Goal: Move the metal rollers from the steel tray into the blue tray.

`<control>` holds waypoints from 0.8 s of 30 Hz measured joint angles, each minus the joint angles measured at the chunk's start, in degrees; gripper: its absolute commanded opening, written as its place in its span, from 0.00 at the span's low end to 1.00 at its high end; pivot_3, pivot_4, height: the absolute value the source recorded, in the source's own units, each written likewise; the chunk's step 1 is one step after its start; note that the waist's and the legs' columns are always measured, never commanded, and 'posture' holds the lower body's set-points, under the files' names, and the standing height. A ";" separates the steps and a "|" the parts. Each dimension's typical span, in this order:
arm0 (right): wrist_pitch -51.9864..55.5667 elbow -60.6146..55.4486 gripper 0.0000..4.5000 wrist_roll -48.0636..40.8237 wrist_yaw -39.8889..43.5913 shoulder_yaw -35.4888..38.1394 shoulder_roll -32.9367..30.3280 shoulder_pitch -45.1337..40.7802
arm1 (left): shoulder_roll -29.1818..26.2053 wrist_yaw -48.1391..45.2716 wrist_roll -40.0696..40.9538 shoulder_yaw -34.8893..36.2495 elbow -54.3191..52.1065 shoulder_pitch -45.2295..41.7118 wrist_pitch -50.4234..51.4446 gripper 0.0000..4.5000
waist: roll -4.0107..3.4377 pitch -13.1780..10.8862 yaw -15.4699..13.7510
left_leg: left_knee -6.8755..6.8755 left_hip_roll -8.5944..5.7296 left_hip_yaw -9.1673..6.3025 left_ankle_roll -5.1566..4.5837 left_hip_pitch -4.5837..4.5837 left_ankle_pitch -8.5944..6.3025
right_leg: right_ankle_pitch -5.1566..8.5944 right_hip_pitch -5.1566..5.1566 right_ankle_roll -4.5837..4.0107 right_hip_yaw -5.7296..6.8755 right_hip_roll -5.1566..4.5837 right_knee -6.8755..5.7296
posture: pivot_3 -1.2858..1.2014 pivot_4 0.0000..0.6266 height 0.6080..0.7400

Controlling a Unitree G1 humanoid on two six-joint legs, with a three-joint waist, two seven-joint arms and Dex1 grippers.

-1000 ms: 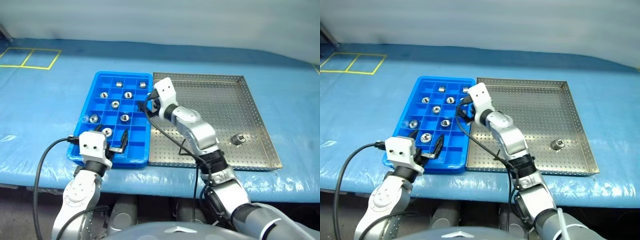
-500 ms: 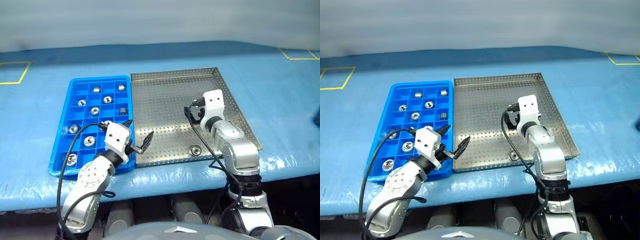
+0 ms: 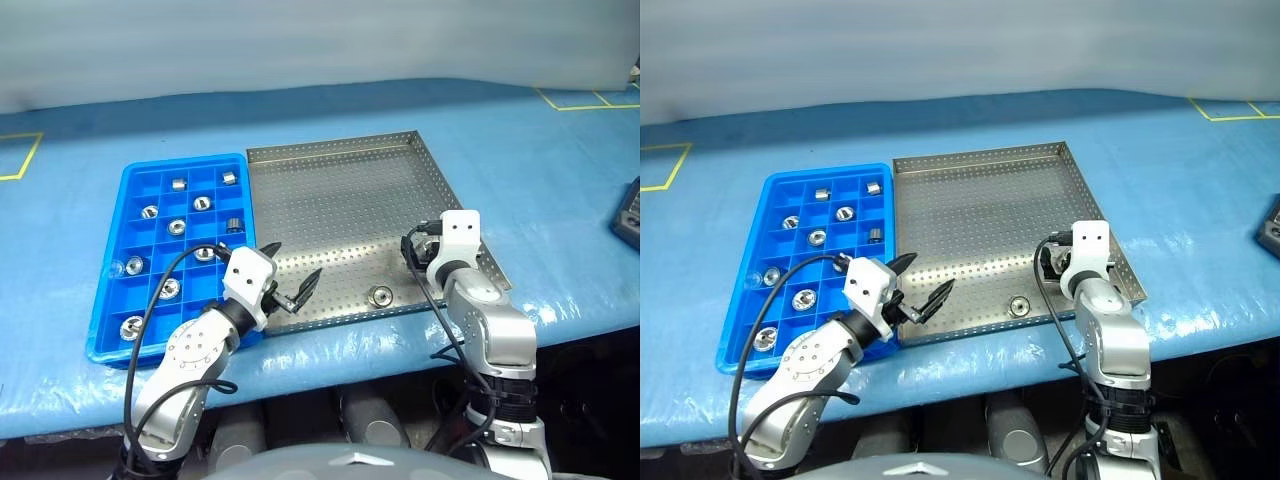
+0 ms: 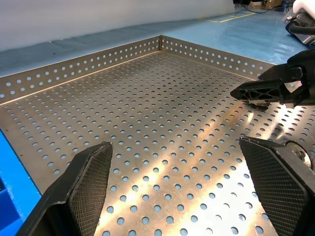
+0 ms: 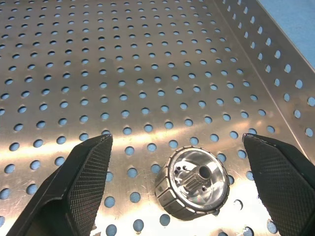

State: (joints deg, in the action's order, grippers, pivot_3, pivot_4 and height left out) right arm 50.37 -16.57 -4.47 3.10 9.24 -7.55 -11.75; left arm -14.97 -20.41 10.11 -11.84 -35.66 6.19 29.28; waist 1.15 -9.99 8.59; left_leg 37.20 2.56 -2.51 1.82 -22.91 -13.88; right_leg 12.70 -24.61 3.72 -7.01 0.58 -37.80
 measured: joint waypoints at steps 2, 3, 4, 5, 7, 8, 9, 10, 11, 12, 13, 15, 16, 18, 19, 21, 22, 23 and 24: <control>-0.12 1.34 0.99 -0.35 -0.06 0.25 0.44 0.00 | -0.07 0.05 0.00 0.01 0.00 0.11 0.01 1.00 | 0.00 0.00 -0.03 | 0.00 0.00 0.00 0.00 0.00 0.00 | 0.00 0.00 0.01 0.00 0.00 0.00 | 0.48 0.24 1.00; -0.17 1.98 0.99 -0.43 -0.14 0.25 0.64 0.00 | -0.11 0.07 0.00 0.01 0.00 0.16 0.01 1.00 | 0.00 0.00 -0.05 | 0.00 0.00 0.00 0.00 0.00 0.00 | 0.00 0.00 0.00 0.00 0.00 0.00 | 0.48 0.24 1.00; -0.20 2.58 0.99 -0.44 -0.27 0.25 0.85 0.00 | -0.13 0.14 -0.01 0.02 0.00 0.20 0.02 1.00 | 0.00 0.00 -0.09 | 0.00 0.00 0.00 0.00 -0.01 0.00 | 0.00 0.00 0.00 0.00 0.00 0.00 | 0.49 0.24 1.00; -0.30 2.90 0.99 -0.46 -0.38 0.25 0.92 0.00 | -0.15 0.22 -0.01 0.03 0.00 0.23 0.02 1.00 | 0.00 0.00 -0.13 | 0.00 -0.01 0.00 0.00 -0.01 0.00 | 0.00 0.00 0.00 0.00 -0.01 0.00 | 0.49 0.24 1.00; -0.97 3.52 0.95 -0.47 -0.53 0.26 1.00 -0.17 | -0.24 0.36 -0.03 0.04 0.00 0.38 0.03 1.00 | 0.00 0.00 -0.17 | 0.00 -0.01 0.00 0.00 0.00 0.00 | 0.00 0.00 0.00 0.00 -0.01 0.01 | 0.49 0.24 1.00; -1.34 3.90 0.91 -0.49 -0.55 0.27 1.00 -0.27 | -0.28 0.38 -0.03 0.04 0.00 0.50 0.03 1.00 | 0.00 0.00 -0.20 | 0.00 -0.01 0.00 0.00 0.00 0.00 | 0.00 0.00 0.00 0.00 -0.01 0.00 | 0.49 0.24 1.00; -1.60 4.16 0.86 -0.49 -0.56 0.26 1.00 -0.35 | -0.32 0.41 -0.03 0.05 0.00 0.62 0.03 1.00 | 0.00 0.00 -0.26 | 0.00 -0.01 0.00 0.00 0.00 0.00 | 0.00 0.01 0.00 0.00 -0.01 0.00 | 0.49 0.24 1.00; -1.73 4.35 0.80 -0.48 -0.60 0.26 1.00 -0.44 | -0.33 0.44 -0.03 0.05 0.00 0.71 0.03 1.00 | 0.00 0.00 -0.33 | 0.00 -0.01 0.00 0.00 0.01 0.00 | 0.00 0.02 0.00 0.00 0.00 0.00 | 0.49 0.24 1.00; -1.94 4.59 0.71 -0.48 -0.69 0.26 1.00 -0.53 | -0.35 0.52 -0.04 0.06 0.00 0.78 0.03 1.00 | 0.00 0.00 -0.45 | 0.00 -0.01 0.00 0.00 0.03 0.00 | 0.00 0.03 -0.01 0.00 0.00 0.00 | 0.49 0.24 1.00; -2.13 4.68 0.63 -0.49 -0.79 0.26 1.02 -0.53 | -0.35 0.60 -0.04 0.07 0.00 0.81 0.03 1.00 | 0.00 0.00 -0.55 | 0.00 -0.01 0.00 0.00 0.03 0.00 | 0.00 0.03 -0.01 0.00 0.00 0.00 | 0.49 0.24 1.00; -2.21 4.72 0.56 -0.57 -0.92 0.29 1.17 -0.55 | -0.36 0.72 -0.05 0.09 0.00 0.87 0.03 1.00 | 0.00 0.00 -0.66 | 0.00 -0.01 0.00 0.00 0.03 0.00 | 0.00 0.03 0.00 0.00 0.00 0.00 | 0.49 0.24 1.00; -2.16 4.75 0.42 -0.74 -0.99 0.28 1.30 -0.70 | -0.38 0.88 -0.05 0.10 0.00 0.97 0.03 1.00 | 0.00 0.00 -0.89 | 0.00 -0.01 0.00 0.00 0.03 0.00 | 0.00 0.03 -0.01 -0.01 0.00 0.00 | 0.50 0.24 1.00; -1.95 4.75 0.38 -0.77 -0.97 0.22 1.30 -0.85 | -0.39 1.02 -0.06 0.10 0.00 1.02 0.03 1.00 | 0.00 0.00 -0.98 | 0.00 -0.01 0.00 0.00 0.02 0.00 | 0.00 0.03 -0.01 -0.01 -0.01 0.00 | 0.50 0.24 1.00; -1.06 4.66 0.38 -0.94 -0.76 0.01 1.24 -1.30 | -0.42 1.28 -0.08 0.13 0.00 1.09 0.03 1.00 | 0.00 0.00 -1.06 | 0.00 -0.01 0.00 0.00 0.02 0.00 | 0.00 0.02 0.00 -0.01 -0.01 0.00 | 0.50 0.24 1.00; -0.68 4.46 0.38 -1.12 -0.44 -0.54 1.15 -1.58 | -0.42 1.45 -0.11 0.13 0.00 1.10 0.03 1.00 | 0.00 0.00 -1.06 | 0.00 -0.01 0.00 0.00 0.02 0.00 | 0.00 0.02 0.00 -0.01 -0.01 0.00 | 0.50 0.24 1.00; 0.55 3.74 0.38 -1.53 0.51 -2.15 1.00 -2.33 | -0.42 1.67 -0.22 0.14 0.00 1.18 0.03 1.00 | 0.00 0.00 -1.04 | -0.01 -0.01 0.00 0.00 0.02 0.00 | 0.00 0.01 0.00 -0.01 0.00 -0.01 | 0.51 0.24 1.00; 1.04 3.04 0.38 -1.69 1.05 -3.21 0.96 -2.93 | -0.41 1.75 -0.26 0.15 -0.01 1.32 0.02 1.00 | -0.01 0.00 -1.04 | -0.01 -0.01 0.00 0.00 0.03 0.00 | 0.00 0.01 0.00 -0.01 0.01 -0.02 | 0.51 0.24 1.00; 1.23 2.44 0.38 -1.77 1.73 -4.19 0.91 -3.57 | -0.41 1.92 -0.32 0.17 -0.01 1.48 0.02 1.00 | 0.00 0.00 -1.04 | -0.01 0.00 -0.01 0.00 0.03 0.00 | -0.01 0.01 0.01 0.00 0.01 -0.03 | 0.52 0.24 1.00; 1.43 1.96 0.38 -2.01 2.95 -6.23 0.77 -5.08 | -0.33 2.39 -0.47 0.34 -0.04 1.82 0.02 1.00 | -0.01 0.00 -1.04 | -0.01 0.00 -0.01 0.00 0.04 0.00 | -0.01 0.00 0.00 0.00 0.02 -0.03 | 0.52 0.24 1.00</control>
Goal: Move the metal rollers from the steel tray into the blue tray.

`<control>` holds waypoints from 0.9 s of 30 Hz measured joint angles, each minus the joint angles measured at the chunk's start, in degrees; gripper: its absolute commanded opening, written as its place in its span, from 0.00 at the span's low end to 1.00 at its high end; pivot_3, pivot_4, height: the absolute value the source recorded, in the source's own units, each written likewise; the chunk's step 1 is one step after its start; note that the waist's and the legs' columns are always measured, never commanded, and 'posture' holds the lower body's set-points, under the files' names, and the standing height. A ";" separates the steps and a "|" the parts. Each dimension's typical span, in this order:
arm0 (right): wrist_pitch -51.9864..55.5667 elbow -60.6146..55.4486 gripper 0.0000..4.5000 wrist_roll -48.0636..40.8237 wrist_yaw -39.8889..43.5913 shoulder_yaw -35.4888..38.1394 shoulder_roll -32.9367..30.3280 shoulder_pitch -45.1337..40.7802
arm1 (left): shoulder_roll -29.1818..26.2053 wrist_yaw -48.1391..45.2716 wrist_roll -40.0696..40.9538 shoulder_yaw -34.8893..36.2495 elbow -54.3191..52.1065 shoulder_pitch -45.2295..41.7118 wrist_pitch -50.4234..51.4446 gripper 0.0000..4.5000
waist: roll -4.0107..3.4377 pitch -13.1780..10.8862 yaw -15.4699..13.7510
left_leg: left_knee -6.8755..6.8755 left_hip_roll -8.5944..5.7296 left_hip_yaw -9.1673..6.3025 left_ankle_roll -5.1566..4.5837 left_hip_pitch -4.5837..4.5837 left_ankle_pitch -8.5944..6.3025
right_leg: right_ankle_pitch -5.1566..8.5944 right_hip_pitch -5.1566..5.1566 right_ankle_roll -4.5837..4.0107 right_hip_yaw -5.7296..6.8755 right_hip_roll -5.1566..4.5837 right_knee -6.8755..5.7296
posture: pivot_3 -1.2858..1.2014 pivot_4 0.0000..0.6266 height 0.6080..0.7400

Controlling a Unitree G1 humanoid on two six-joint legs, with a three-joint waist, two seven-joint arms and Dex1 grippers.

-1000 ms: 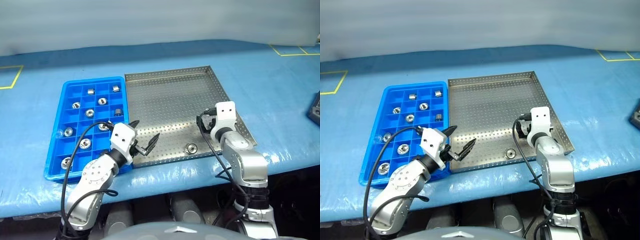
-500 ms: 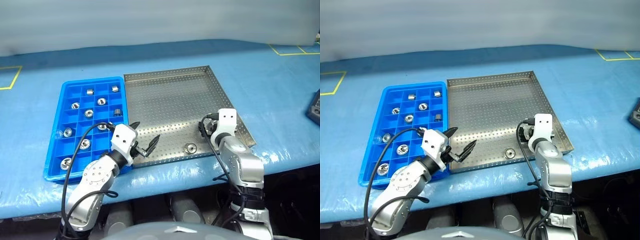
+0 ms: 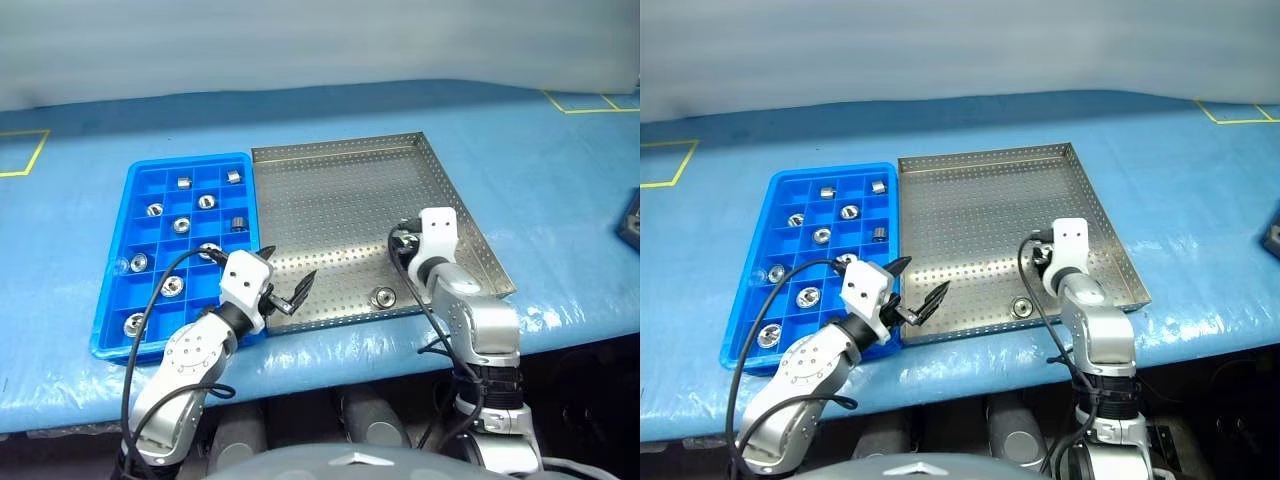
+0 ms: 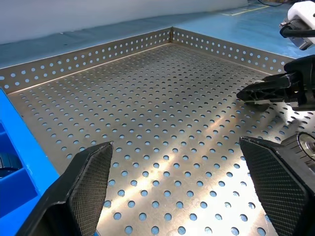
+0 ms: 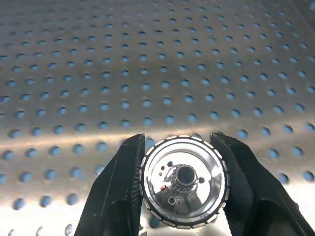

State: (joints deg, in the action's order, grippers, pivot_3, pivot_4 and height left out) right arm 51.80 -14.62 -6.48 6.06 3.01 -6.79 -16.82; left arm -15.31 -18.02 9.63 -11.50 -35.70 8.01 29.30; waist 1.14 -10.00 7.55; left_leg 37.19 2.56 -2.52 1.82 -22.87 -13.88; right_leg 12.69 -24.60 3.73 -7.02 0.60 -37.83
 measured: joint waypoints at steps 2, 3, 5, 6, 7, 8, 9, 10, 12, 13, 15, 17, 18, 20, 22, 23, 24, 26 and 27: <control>-0.01 -0.72 0.38 -0.55 1.94 -2.94 -0.28 -2.81 | 0.41 0.93 -0.14 0.41 -0.02 0.43 -0.01 1.00 | 0.00 0.00 -0.23 | 0.00 0.00 -0.02 0.00 0.02 0.00 | 0.00 0.01 0.00 0.02 0.00 -0.01 | 0.54 0.24 1.00; -0.08 -1.12 0.38 -0.68 3.11 -5.06 -0.24 -4.19 | 0.68 1.70 -0.30 0.78 -0.12 0.75 -0.16 1.00 | 0.00 0.00 -0.64 | 0.00 0.00 -0.06 0.00 0.02 0.00 | 0.00 0.02 0.00 0.04 0.01 -0.01 | 0.54 0.24 1.00; -0.33 -0.99 0.38 -0.88 5.19 -8.79 0.05 -6.55 | 1.09 3.12 -0.77 1.52 -0.32 2.16 -0.92 1.00 | 0.00 0.00 -1.31 | -0.04 0.00 -0.07 -0.01 0.01 0.00 | -0.03 0.01 0.05 0.06 0.01 0.00 | 0.56 0.24 1.00; -0.48 -0.87 0.38 -0.95 6.16 -10.11 0.25 -7.44 | 1.42 3.86 -1.16 1.92 -0.41 2.85 -1.26 1.00 | 0.00 0.00 -1.69 | -0.06 0.00 -0.07 -0.01 -0.01 0.00 | -0.06 0.00 0.10 0.07 0.00 0.00 | 0.56 0.24 1.00; -0.69 -0.43 0.38 -1.12 7.39 -11.85 0.56 -8.65 | 1.85 4.87 -1.87 2.44 -0.62 3.82 -1.89 1.00 | 0.00 0.00 -2.18 | -0.07 0.00 -0.07 -0.01 0.00 0.00 | -0.07 0.00 0.12 0.07 0.00 0.01 | 0.57 0.24 1.00; -1.24 0.09 0.38 -1.38 8.67 -13.47 0.78 -9.72 | 2.06 5.82 -2.30 3.04 -1.04 4.88 -2.54 1.00 | 0.00 0.00 -2.88 | -0.10 0.00 -0.09 -0.01 -0.01 0.00 | -0.07 -0.01 0.11 0.09 -0.01 0.02 | 0.58 0.24 1.00; -1.52 0.39 0.38 -1.63 9.52 -14.47 1.09 -10.32 | 2.32 6.47 -2.52 3.48 -1.40 5.63 -3.02 1.00 | 0.00 0.00 -3.52 | -0.12 0.00 -0.10 -0.01 -0.02 0.00 | -0.07 -0.01 0.10 0.11 -0.01 0.02 | 0.59 0.24 1.00; -1.70 1.10 0.38 -1.77 10.44 -15.74 1.51 -11.24 | 2.61 7.12 -2.90 4.16 -2.23 6.97 -3.90 1.00 | 0.01 0.00 -4.09 | -0.11 0.00 -0.14 -0.01 -0.05 -0.01 | -0.06 -0.02 0.08 0.14 -0.01 0.04 | 0.60 0.24 1.00; -2.91 3.00 0.38 -1.93 12.63 -18.32 2.13 -13.20 | 2.76 8.19 -3.59 5.06 -4.17 10.21 -5.85 1.00 | 0.01 0.00 -5.27 | -0.12 0.00 -0.12 -0.01 -0.06 -0.01 | -0.04 -0.04 0.05 0.15 -0.03 0.05 | 0.62 0.24 1.00; -3.26 3.56 0.38 -1.96 13.57 -19.30 2.40 -13.92 | 2.76 8.38 -3.96 5.37 -5.12 11.72 -6.40 1.00 | 0.01 -0.01 -5.79 | -0.13 0.00 -0.12 -0.01 -0.06 -0.01 | 0.00 -0.04 -0.01 0.17 -0.04 0.05 | 0.62 0.24 1.00; -4.11 4.88 0.38 -2.11 15.18 -21.07 3.27 -15.28 | 2.76 8.73 -4.17 5.93 -6.82 15.01 -7.41 1.00 | 0.02 -0.01 -6.92 | -0.12 0.00 -0.14 -0.01 -0.06 -0.01 | 0.09 -0.04 -0.17 0.20 -0.04 0.06 | 0.63 0.24 1.00; -5.09 6.00 0.38 -2.28 16.45 -22.47 4.18 -16.08 | 2.82 9.06 -4.27 6.57 -8.28 17.99 -8.09 1.00 | 0.02 -0.01 -7.88 | -0.10 0.01 -0.14 -0.01 -0.06 0.00 | 0.16 -0.03 -0.27 0.23 -0.04 0.05 | 0.64 0.24 1.00; -5.40 6.57 0.38 -2.40 16.95 -22.95 4.69 -16.30 | 2.88 9.25 -4.32 6.89 -8.93 19.64 -8.46 1.00 | 0.02 -0.01 -8.33 | -0.09 0.02 -0.14 -0.01 -0.06 -0.01 | 0.16 -0.03 -0.27 0.23 -0.04 0.06 | 0.64 0.24 1.00; -5.63 7.30 0.38 -2.65 18.08 -24.12 5.11 -16.40 | 2.91 9.31 -4.38 7.48 -10.36 22.39 -9.08 1.00 | 0.02 -0.01 -9.07 | -0.08 0.01 -0.11 -0.01 -0.05 0.00 | 0.17 -0.04 -0.28 0.22 -0.06 0.07 | 0.65 0.24 1.00; -5.64 7.55 0.38 -2.94 19.31 -25.32 5.14 -16.38 | 2.87 9.28 -4.44 7.98 -10.97 24.69 -9.76 1.00 | 0.02 -0.01 -9.70 | -0.08 0.01 -0.08 -0.01 -0.06 -0.01 | 0.18 -0.06 -0.29 0.22 -0.07 0.08 | 0.65 0.24 1.00; -5.64 7.55 0.38 -2.98 19.77 -25.63 5.16 -16.37 | 2.87 9.25 -4.45 8.10 -11.19 25.32 -9.86 1.00 | 0.02 -0.01 -9.91 | -0.08 0.01 -0.08 -0.01 -0.06 -0.01 | 0.18 -0.07 -0.29 0.22 -0.07 0.08 | 0.65 0.24 1.00; -5.64 7.53 0.38 -3.02 20.29 -26.08 5.08 -16.34 | 2.87 9.23 -4.46 8.17 -11.41 25.96 -10.02 1.00 | 0.02 -0.01 -10.13 | -0.08 0.02 -0.08 -0.01 -0.06 -0.01 | 0.19 -0.08 -0.30 0.23 -0.07 0.08 | 0.65 0.24 1.00; -5.49 7.46 0.38 -3.14 21.19 -27.28 4.70 -15.52 | 2.90 9.24 -4.47 8.16 -11.48 26.43 -10.12 1.00 | 0.02 -0.01 -10.36 | -0.09 0.02 -0.08 0.00 -0.06 -0.01 | 0.20 -0.08 -0.31 0.23 -0.07 0.09 | 0.65 0.24 1.00; -5.30 7.46 0.38 -3.19 21.55 -27.68 4.42 -14.94 | 2.90 9.24 -4.48 8.16 -11.48 26.38 -10.15 1.00 | 0.02 -0.01 -10.41 | -0.09 0.02 -0.08 0.00 -0.07 -0.01 | 0.20 -0.08 -0.31 0.23 -0.07 0.09 | 0.65 0.24 1.00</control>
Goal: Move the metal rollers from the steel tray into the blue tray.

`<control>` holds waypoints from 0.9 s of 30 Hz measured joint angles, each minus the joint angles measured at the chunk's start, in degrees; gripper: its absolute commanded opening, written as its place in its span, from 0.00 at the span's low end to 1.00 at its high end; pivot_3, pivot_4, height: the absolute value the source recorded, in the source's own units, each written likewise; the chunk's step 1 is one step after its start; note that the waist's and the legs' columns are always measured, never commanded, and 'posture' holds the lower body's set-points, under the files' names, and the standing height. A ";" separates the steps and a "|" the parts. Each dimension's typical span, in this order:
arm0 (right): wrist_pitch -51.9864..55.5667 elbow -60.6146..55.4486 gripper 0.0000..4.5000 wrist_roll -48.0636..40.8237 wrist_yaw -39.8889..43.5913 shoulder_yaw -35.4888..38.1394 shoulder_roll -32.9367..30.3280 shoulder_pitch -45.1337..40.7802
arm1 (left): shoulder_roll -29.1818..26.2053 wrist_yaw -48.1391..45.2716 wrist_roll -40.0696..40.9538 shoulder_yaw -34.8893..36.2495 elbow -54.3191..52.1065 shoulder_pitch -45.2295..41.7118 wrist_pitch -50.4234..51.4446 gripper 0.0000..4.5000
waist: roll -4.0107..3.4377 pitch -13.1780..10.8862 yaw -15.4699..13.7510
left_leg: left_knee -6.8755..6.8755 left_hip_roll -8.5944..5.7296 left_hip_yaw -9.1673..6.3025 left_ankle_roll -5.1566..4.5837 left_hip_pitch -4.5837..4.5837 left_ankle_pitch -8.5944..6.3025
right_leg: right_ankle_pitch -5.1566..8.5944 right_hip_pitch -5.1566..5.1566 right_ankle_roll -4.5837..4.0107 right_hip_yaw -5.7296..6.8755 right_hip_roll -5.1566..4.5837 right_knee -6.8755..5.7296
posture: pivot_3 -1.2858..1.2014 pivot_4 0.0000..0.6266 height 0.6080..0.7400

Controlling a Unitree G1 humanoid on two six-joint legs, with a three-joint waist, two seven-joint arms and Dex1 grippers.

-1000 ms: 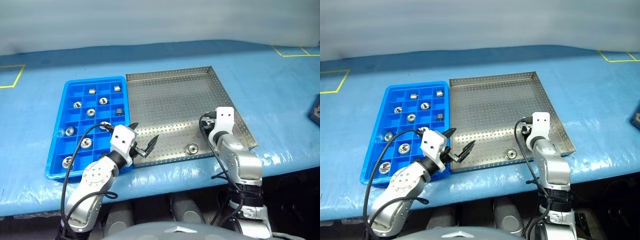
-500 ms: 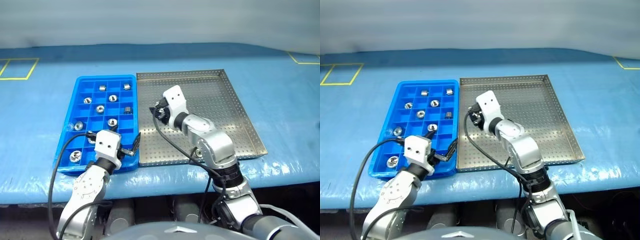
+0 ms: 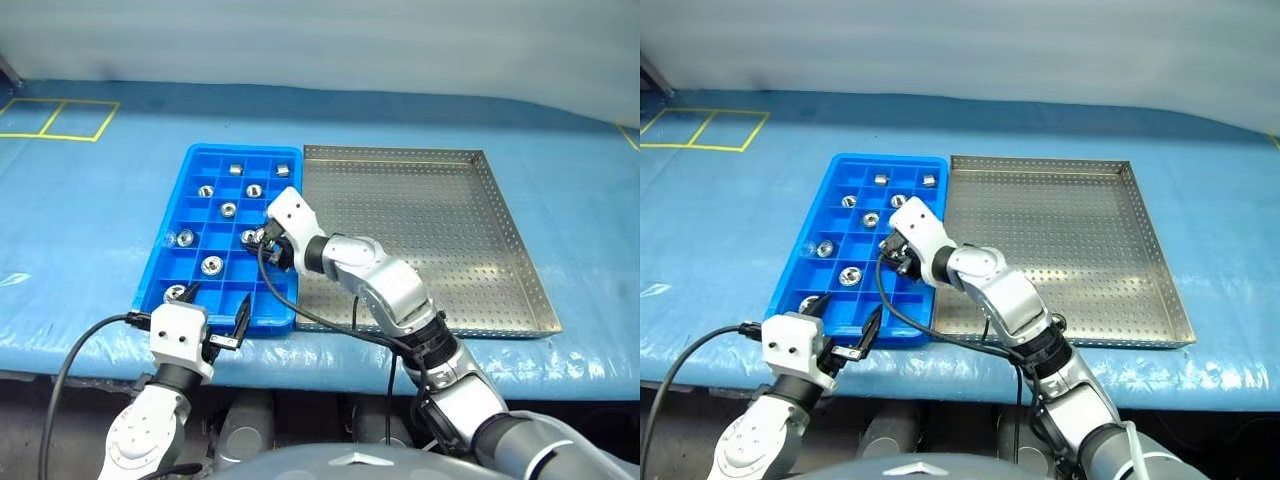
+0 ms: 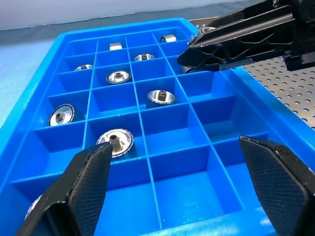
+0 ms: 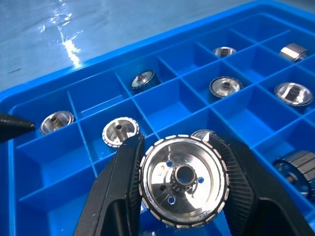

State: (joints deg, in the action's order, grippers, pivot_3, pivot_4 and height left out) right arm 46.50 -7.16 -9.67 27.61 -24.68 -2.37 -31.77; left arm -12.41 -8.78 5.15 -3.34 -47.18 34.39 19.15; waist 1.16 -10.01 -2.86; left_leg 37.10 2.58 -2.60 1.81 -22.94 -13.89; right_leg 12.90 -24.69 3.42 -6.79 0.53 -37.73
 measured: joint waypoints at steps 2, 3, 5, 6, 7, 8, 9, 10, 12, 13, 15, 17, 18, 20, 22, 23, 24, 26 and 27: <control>0.41 0.02 0.38 0.02 0.52 -0.59 -0.84 1.59 | 0.00 -0.03 0.00 -0.01 0.00 -0.01 -0.05 1.00 | 0.00 0.00 0.00 | -0.01 0.00 0.03 0.00 -0.03 0.00 | 0.00 -0.03 0.00 0.00 -0.01 0.01 | 0.64 0.24 1.00; 0.50 0.03 0.46 0.04 0.83 -1.06 -1.54 2.04 | 0.00 -0.07 0.00 -0.02 0.00 -0.05 -0.09 1.00 | 0.00 0.00 0.00 | -0.01 0.00 0.04 0.00 -0.03 0.00 | 0.00 -0.05 0.00 -0.01 -0.02 0.01 | 0.64 0.24 1.00; 0.47 -0.28 0.61 0.06 1.07 -1.30 -2.25 2.82 | -0.12 -0.39 0.05 -0.07 0.00 -0.18 -0.19 1.00 | -0.01 0.00 0.05 | -0.03 0.01 0.05 0.00 -0.02 0.00 | 0.00 -0.05 0.00 -0.01 -0.01 0.01 | 0.64 0.24 1.00; 0.62 -0.67 0.68 0.02 1.13 -1.46 -2.34 2.98 | -0.27 -0.77 0.10 -0.11 0.00 -0.39 -0.31 1.00 | -0.01 0.00 0.08 | -0.04 0.01 0.04 0.00 -0.01 0.00 | 0.01 -0.05 -0.01 0.00 0.00 0.00 | 0.63 0.24 1.00; 0.97 -1.09 0.76 0.00 1.12 -1.45 -2.51 3.20 | -0.33 -1.14 0.19 -0.15 0.00 -0.55 -0.54 1.00 | -0.01 0.00 0.10 | -0.03 0.02 0.03 0.00 -0.01 0.00 | 0.01 -0.05 -0.01 0.01 0.01 0.00 | 0.63 0.24 1.00; 1.42 -1.61 0.82 -0.06 1.09 -1.45 -2.53 3.42 | -0.39 -1.40 0.28 -0.20 0.00 -0.63 -0.66 1.00 | -0.01 0.00 0.08 | -0.03 0.02 0.03 0.00 -0.01 0.00 | 0.01 -0.04 -0.01 0.01 0.00 0.00 | 0.63 0.24 1.00; 1.71 -2.12 0.91 -0.16 1.05 -1.45 -2.55 3.58 | -0.52 -1.62 0.33 -0.23 0.00 -0.67 -0.69 1.00 | -0.01 0.00 0.03 | -0.01 0.02 0.04 0.00 -0.01 0.00 | 0.01 -0.03 -0.01 0.01 -0.01 0.01 | 0.62 0.24 1.00; 1.95 -2.51 0.98 -0.30 0.96 -1.37 -2.63 3.70 | -0.59 -1.87 0.40 -0.23 0.00 -0.78 -0.69 1.00 | 0.00 0.00 0.03 | 0.00 0.01 0.04 0.00 -0.01 0.00 | 0.01 -0.03 -0.01 0.01 -0.02 0.01 | 0.62 0.24 1.00; 2.78 -3.29 0.99 -0.67 0.67 -0.77 -2.62 3.76 | -0.76 -2.50 0.50 -0.25 0.03 -1.45 -0.72 1.00 | 0.00 0.00 0.04 | 0.04 0.00 0.05 0.01 -0.01 0.00 | 0.01 -0.02 -0.01 0.00 -0.03 0.02 | 0.61 0.24 1.00; 3.12 -3.68 0.99 -0.84 0.25 -0.15 -2.71 3.80 | -0.91 -2.74 0.50 -0.30 0.14 -1.98 -0.73 1.00 | 0.00 0.00 0.06 | 0.06 0.00 0.05 0.01 -0.02 0.00 | 0.01 -0.02 -0.01 0.00 -0.03 0.01 | 0.61 0.24 1.00; 4.47 -5.01 0.99 -0.96 -1.15 1.98 -2.98 3.81 | -1.26 -3.45 0.57 -0.36 0.57 -3.24 -0.73 1.00 | 0.00 0.00 0.20 | 0.06 0.00 0.06 0.01 -0.02 0.00 | 0.01 -0.02 -0.01 0.00 -0.03 0.02 | 0.59 0.24 1.00; 5.65 -6.11 0.99 -0.93 -2.73 4.38 -3.84 3.84 | -1.29 -4.11 0.76 -0.59 1.50 -4.23 -0.73 1.00 | 0.00 0.00 0.52 | 0.05 0.00 0.09 0.01 -0.03 -0.01 | 0.01 -0.04 -0.01 -0.02 -0.04 0.02 | 0.58 0.24 1.00; 6.73 -7.12 0.99 -0.90 -3.79 6.09 -4.56 3.92 | -1.46 -4.69 1.25 -0.68 2.11 -4.64 -0.73 1.00 | -0.01 0.00 0.77 | 0.02 0.00 0.11 0.01 -0.05 -0.01 | 0.00 -0.07 -0.01 -0.02 -0.04 0.02 | 0.57 0.24 1.00; 8.22 -8.91 0.99 -0.86 -5.25 8.62 -5.67 4.14 | -1.89 -5.66 1.89 -1.05 2.68 -5.48 -0.71 1.00 | -0.01 0.00 1.33 | -0.06 0.02 0.11 0.01 -0.06 -0.01 | 0.01 -0.12 -0.02 -0.02 -0.01 0.02 | 0.56 0.24 1.00; 10.00 -11.03 0.99 -0.86 -6.60 10.62 -6.82 4.83 | -2.23 -6.48 2.30 -1.60 3.57 -7.19 -0.67 1.00 | -0.01 0.00 1.88 | -0.08 0.03 0.07 0.01 -0.09 -0.01 | 0.02 -0.15 -0.04 -0.01 0.02 0.00 | 0.54 0.24 1.00; 11.13 -12.34 0.99 -0.90 -7.28 11.65 -7.42 5.52 | -2.48 -6.92 2.47 -1.76 4.22 -8.20 -0.55 1.00 | -0.01 0.00 2.28 | -0.09 0.04 0.08 0.01 -0.09 -0.01 | 0.02 -0.15 -0.04 -0.01 0.02 -0.01 | 0.54 0.24 1.00; 12.05 -13.41 0.99 -0.90 -7.96 12.42 -7.85 6.25 | -2.58 -7.41 2.64 -1.81 4.66 -9.10 -0.44 1.00 | -0.01 0.00 2.71 | -0.07 0.04 0.08 0.01 -0.10 -0.01 | 0.02 -0.15 -0.04 -0.01 0.02 -0.02 | 0.53 0.24 1.00; 14.02 -15.40 0.99 -0.95 -8.90 13.81 -8.88 7.48 | -2.91 -8.13 2.81 -2.28 5.49 -10.98 -0.17 1.00 | -0.01 0.00 3.63 | -0.02 0.02 0.10 0.01 -0.12 -0.01 | 0.00 -0.12 -0.01 -0.03 0.00 -0.01 | 0.52 0.24 1.00; 14.90 -16.62 0.99 -0.94 -9.38 14.62 -9.34 8.36 | -3.05 -8.66 2.87 -2.71 6.15 -12.07 0.19 1.00 | -0.01 0.00 4.11 | 0.01 0.02 0.11 0.00 -0.11 -0.01 | -0.01 -0.10 0.01 -0.04 -0.01 -0.01 | 0.51 0.24 1.00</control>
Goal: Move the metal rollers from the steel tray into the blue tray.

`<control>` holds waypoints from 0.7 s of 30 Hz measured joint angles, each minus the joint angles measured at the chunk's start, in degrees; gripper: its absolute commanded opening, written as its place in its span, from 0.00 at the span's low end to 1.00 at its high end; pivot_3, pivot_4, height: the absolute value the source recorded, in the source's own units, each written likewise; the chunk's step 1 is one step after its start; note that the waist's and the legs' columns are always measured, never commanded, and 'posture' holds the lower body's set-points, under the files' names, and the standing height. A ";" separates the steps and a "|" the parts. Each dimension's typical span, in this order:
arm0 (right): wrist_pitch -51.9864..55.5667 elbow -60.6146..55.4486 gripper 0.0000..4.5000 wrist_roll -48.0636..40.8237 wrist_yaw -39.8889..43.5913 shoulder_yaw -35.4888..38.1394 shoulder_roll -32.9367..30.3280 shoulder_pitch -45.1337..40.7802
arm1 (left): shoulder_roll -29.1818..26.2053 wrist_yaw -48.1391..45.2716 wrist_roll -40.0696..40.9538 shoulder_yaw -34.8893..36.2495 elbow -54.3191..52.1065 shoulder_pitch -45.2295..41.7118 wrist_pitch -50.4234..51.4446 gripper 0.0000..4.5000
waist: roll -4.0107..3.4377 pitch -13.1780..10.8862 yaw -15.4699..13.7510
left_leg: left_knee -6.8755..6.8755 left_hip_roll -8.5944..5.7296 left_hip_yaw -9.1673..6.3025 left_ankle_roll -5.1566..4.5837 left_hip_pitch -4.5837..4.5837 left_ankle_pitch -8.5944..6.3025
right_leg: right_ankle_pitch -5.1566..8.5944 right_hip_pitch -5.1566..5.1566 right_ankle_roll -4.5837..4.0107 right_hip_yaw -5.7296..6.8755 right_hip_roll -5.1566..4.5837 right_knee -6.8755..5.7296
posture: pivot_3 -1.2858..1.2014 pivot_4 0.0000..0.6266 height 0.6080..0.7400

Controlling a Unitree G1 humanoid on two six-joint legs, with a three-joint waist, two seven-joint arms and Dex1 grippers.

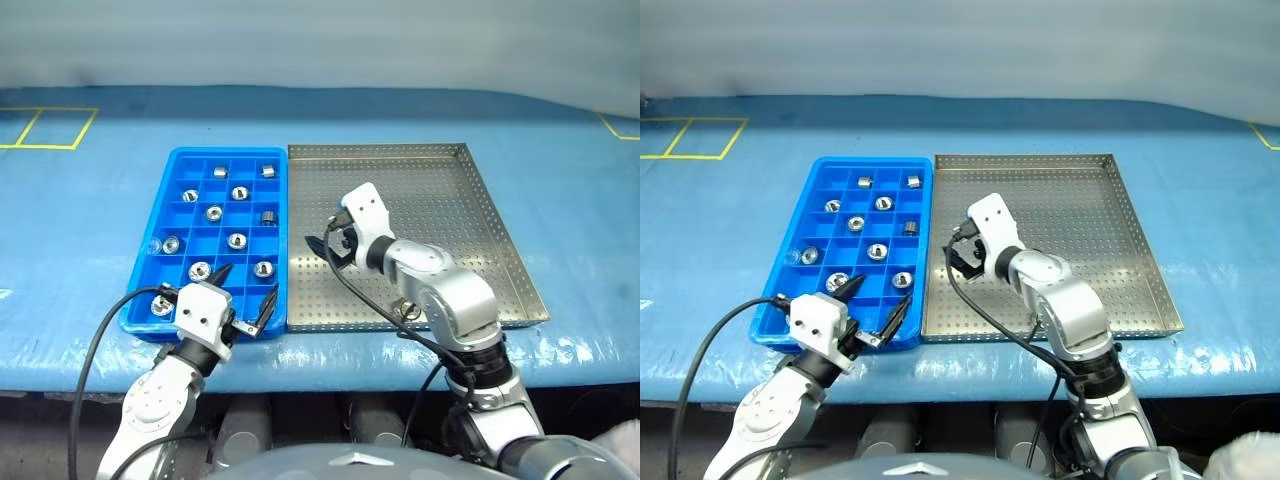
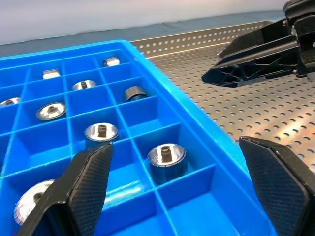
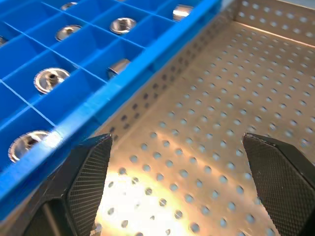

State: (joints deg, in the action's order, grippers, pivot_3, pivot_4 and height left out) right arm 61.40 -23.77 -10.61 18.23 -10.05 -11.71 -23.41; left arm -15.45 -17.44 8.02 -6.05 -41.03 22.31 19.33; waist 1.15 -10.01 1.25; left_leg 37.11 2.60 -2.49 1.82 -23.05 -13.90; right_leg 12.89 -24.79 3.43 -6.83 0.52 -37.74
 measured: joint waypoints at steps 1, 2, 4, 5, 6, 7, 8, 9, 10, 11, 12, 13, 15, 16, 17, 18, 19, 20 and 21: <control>1.09 -1.10 0.99 0.00 -0.67 0.60 -0.48 0.65 | -0.08 -0.44 0.07 -0.41 0.69 -0.83 0.28 1.00 | 0.00 0.00 0.47 | 0.02 0.00 0.00 0.00 0.00 0.00 | -0.01 0.01 0.01 -0.01 0.00 0.00 | 0.51 0.24 1.00; 1.85 -2.08 0.99 0.00 -1.14 1.19 -0.82 1.30 | -0.22 -0.74 0.13 -0.76 1.11 -1.38 0.47 1.00 | 0.00 0.00 0.91 | 0.04 -0.01 0.01 0.00 0.01 0.00 | -0.01 0.02 0.02 -0.01 0.00 0.00 | 0.50 0.24 1.00; 4.55 -4.17 0.99 0.01 -2.60 2.97 -1.17 2.89 | -0.44 -1.60 0.71 -1.51 2.32 -2.88 0.82 1.00 | 0.00 0.00 2.04 | 0.04 0.00 0.00 0.00 0.03 0.00 | -0.02 0.03 0.03 -0.02 0.01 -0.03 | 0.49 0.24 1.00; 5.85 -4.99 0.99 0.00 -3.26 3.71 -1.37 3.53 | -0.49 -1.81 1.08 -1.69 2.84 -3.55 1.18 1.00 | 0.00 0.00 2.58 | 0.04 0.00 0.00 0.00 0.04 0.00 | -0.02 0.03 0.04 -0.02 0.01 -0.05 | 0.49 0.24 1.00; 6.89 -5.68 0.99 0.00 -3.60 4.16 -1.54 4.05 | -0.51 -1.95 1.14 -1.87 2.95 -3.85 1.35 1.00 | 0.00 0.00 2.92 | 0.04 0.00 -0.01 0.00 0.05 0.00 | -0.02 0.04 0.04 -0.02 0.02 -0.06 | 0.49 0.24 1.00; 8.43 -6.44 0.99 -0.02 -4.08 4.75 -1.69 4.63 | -0.56 -2.27 1.19 -2.14 3.01 -4.15 1.46 1.00 | 0.00 0.00 3.41 | 0.03 0.00 -0.01 0.00 0.05 0.00 | -0.03 0.03 0.04 -0.03 0.02 -0.06 | 0.48 0.24 1.00; 9.86 -7.09 0.99 -0.05 -4.54 5.30 -1.69 4.99 | -0.61 -2.49 1.22 -2.42 3.09 -4.51 1.54 1.00 | 0.00 0.00 3.74 | 0.03 0.00 0.00 0.00 0.06 0.00 | -0.03 0.03 0.05 -0.04 0.03 -0.07 | 0.48 0.24 1.00; 11.82 -8.46 0.99 -0.16 -4.95 6.18 -1.68 5.77 | -0.61 -2.76 1.40 -2.62 3.25 -5.14 1.66 1.00 | 0.00 0.01 4.02 | 0.03 0.00 -0.02 0.00 0.06 0.00 | -0.03 0.03 0.05 -0.04 0.03 -0.08 | 0.48 0.24 1.00; 13.52 -9.77 0.99 -0.38 -5.16 6.67 -1.85 6.56 | -0.64 -2.92 1.60 -2.62 3.40 -5.52 1.69 1.00 | 0.00 0.01 4.27 | 0.03 0.00 -0.02 0.00 0.06 0.00 | -0.03 0.04 0.05 -0.04 0.04 -0.08 | 0.48 0.24 1.00; 14.81 -10.62 0.99 -0.59 -5.36 6.88 -2.00 7.05 | -0.66 -3.01 1.65 -2.61 3.51 -5.66 1.71 1.00 | 0.00 0.01 4.49 | 0.03 0.00 -0.02 0.00 0.06 0.00 | -0.03 0.04 0.05 -0.05 0.04 -0.07 | 0.48 0.24 1.00; 16.76 -11.63 0.99 -0.99 -5.52 7.35 -1.99 7.53 | -0.72 -3.23 1.71 -2.63 3.76 -5.76 1.74 1.00 | 0.00 0.01 4.87 | 0.04 0.00 -0.01 0.00 0.06 0.00 | -0.03 0.05 0.06 -0.06 0.03 -0.07 | 0.47 0.24 1.00; 18.26 -12.58 0.99 -1.30 -5.57 7.79 -1.98 8.06 | -0.74 -3.40 1.76 -2.65 4.02 -5.81 1.79 1.00 | 0.00 0.01 5.14 | 0.04 0.00 -0.01 0.00 0.06 0.00 | -0.04 0.05 0.06 -0.06 0.03 -0.07 | 0.47 0.24 1.00; 21.73 -14.45 0.99 -2.00 -5.57 8.69 -1.99 9.05 | -0.81 -3.70 1.88 -2.70 4.15 -5.82 1.91 1.00 | 0.00 0.01 5.72 | 0.06 0.00 -0.02 0.00 0.06 0.00 | -0.04 0.06 0.07 -0.07 0.03 -0.07 | 0.47 0.24 1.00; 23.51 -15.38 0.99 -2.42 -5.52 9.22 -1.93 9.26 | -0.85 -3.84 1.93 -2.77 4.15 -5.87 1.94 1.00 | 0.00 0.01 6.01 | 0.07 -0.01 -0.01 0.00 0.06 0.00 | -0.05 0.06 0.08 -0.08 0.03 -0.07 | 0.47 0.24 1.00; 24.59 -15.96 0.99 -2.78 -5.49 9.68 -1.82 9.30 | -0.85 -3.88 1.96 -2.85 4.15 -5.94 1.98 1.00 | 0.00 0.01 6.25 | 0.07 -0.01 -0.01 0.00 0.08 0.00 | -0.05 0.07 0.09 -0.09 0.03 -0.07 | 0.47 0.24 1.00; 25.90 -16.65 0.99 -3.15 -5.46 10.22 -1.66 9.37 | -0.85 -3.89 2.02 -2.98 4.15 -6.03 2.11 1.00 | 0.00 0.01 6.48 | 0.07 -0.01 -0.01 0.00 0.11 0.00 | -0.05 0.09 0.09 -0.09 0.03 -0.07 | 0.46 0.24 1.00; 26.95 -17.45 0.99 -3.41 -5.39 10.62 -1.60 9.54 | -0.85 -3.91 2.10 -3.09 4.17 -6.06 2.27 1.00 | 0.00 0.01 6.64 | 0.07 -0.01 -0.01 0.00 0.11 0.00 | -0.05 0.09 0.09 -0.09 0.04 -0.08 | 0.46 0.24 1.00; 28.19 -18.15 0.99 -3.68 -5.35 10.83 -1.61 9.80 | -0.85 -3.92 2.13 -3.19 4.28 -6.10 2.36 1.00 | 0.01 0.01 6.83 | 0.07 -0.01 -0.02 0.00 0.12 0.00 | -0.05 0.10 0.09 -0.09 0.04 -0.08 | 0.46 0.24 1.00; 29.15 -18.77 0.99 -3.98 -5.32 10.92 -1.63 10.27 | -0.84 -3.93 2.13 -3.30 4.51 -6.17 2.40 1.00 | 0.01 0.01 7.00 | 0.07 -0.01 -0.02 0.00 0.12 0.00 | -0.05 0.10 0.09 -0.08 0.04 -0.07 | 0.46 0.24 1.00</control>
State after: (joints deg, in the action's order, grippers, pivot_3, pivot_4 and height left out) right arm 90.55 -42.55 -14.59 12.91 0.86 -13.34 -13.14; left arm -16.29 -21.36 10.15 -9.35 -36.52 16.15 21.74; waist 1.16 -10.00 8.25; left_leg 37.18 2.59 -2.52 1.82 -22.94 -13.90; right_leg 12.84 -24.69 3.52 -6.91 0.56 -37.82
